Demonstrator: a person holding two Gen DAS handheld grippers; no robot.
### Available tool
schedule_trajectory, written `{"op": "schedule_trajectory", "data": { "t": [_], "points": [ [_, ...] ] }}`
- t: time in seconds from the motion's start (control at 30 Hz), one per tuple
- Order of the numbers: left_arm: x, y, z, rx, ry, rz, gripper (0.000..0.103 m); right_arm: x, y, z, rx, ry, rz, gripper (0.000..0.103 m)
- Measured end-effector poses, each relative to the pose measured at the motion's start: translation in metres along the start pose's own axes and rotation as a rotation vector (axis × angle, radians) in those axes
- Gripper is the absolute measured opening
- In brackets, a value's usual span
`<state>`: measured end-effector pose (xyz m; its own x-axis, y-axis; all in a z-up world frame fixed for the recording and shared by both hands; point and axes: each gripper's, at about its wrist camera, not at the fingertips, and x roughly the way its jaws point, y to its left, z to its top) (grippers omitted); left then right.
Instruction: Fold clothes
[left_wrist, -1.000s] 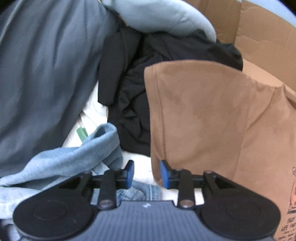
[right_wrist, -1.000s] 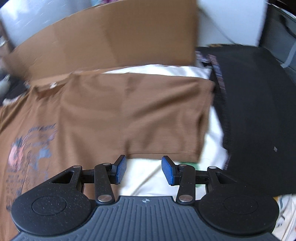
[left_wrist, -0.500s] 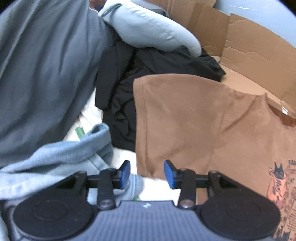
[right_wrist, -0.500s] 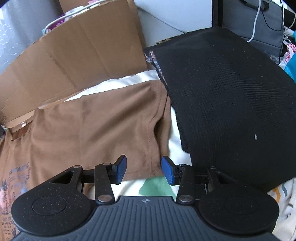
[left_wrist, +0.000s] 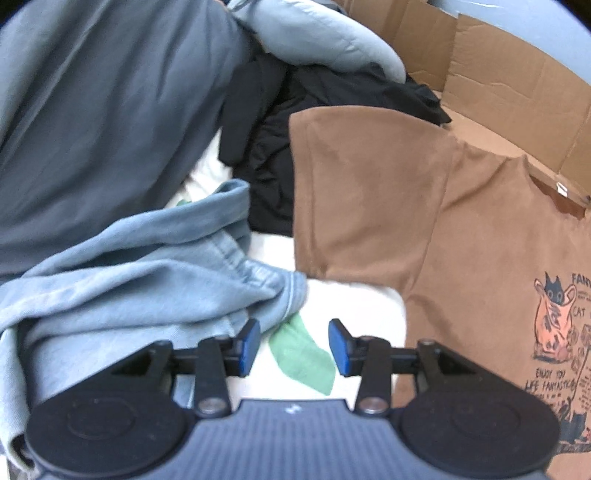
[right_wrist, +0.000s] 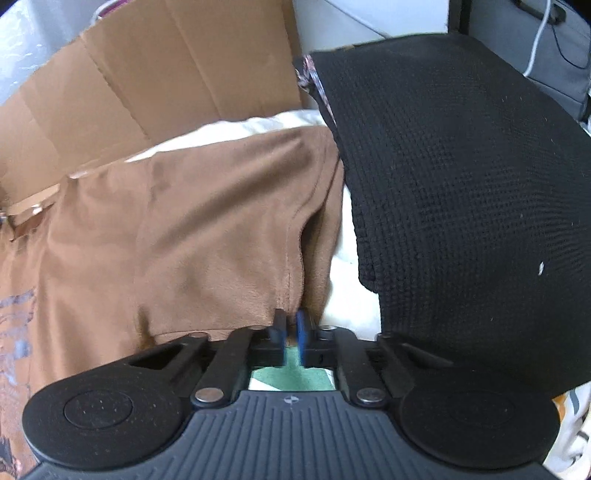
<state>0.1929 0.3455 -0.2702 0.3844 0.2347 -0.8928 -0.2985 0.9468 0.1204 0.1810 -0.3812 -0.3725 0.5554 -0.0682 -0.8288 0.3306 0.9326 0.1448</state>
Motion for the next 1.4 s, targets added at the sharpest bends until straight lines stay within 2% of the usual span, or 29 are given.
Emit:
{"op": "schedule_trajectory", "data": {
  "t": [0.17,0.4,0.53,0.9,1.0,1.13,1.4],
  "points": [
    [-0.008,0.002,-0.004,-0.014,-0.006,-0.007,0.044,-0.013,-0.003,-0.003,0.008,-0.016,-0.030,0.001],
    [-0.012,-0.008,-0.003,0.010,-0.010,-0.026,0.044,-0.006,0.000,-0.011,-0.001,0.031,-0.084,0.002],
    [-0.013,-0.011,-0.001,0.016,-0.013,-0.034,0.045,-0.014,0.010,-0.008,-0.026,0.019,-0.158,0.005],
    [0.001,-0.034,0.004,0.070,-0.011,-0.054,0.045,0.004,0.056,0.001,-0.193,-0.049,-0.002,0.005],
    [0.006,-0.043,0.005,0.096,-0.011,-0.059,0.046,0.009,0.066,0.003,-0.235,-0.064,0.033,0.009],
    [0.015,-0.051,0.010,0.108,-0.012,-0.061,0.046,0.018,0.052,0.001,-0.254,-0.046,-0.012,0.014],
    [0.030,-0.073,0.044,0.135,-0.058,-0.078,0.046,0.024,0.036,-0.008,-0.304,-0.030,-0.135,0.014]
  ]
}}
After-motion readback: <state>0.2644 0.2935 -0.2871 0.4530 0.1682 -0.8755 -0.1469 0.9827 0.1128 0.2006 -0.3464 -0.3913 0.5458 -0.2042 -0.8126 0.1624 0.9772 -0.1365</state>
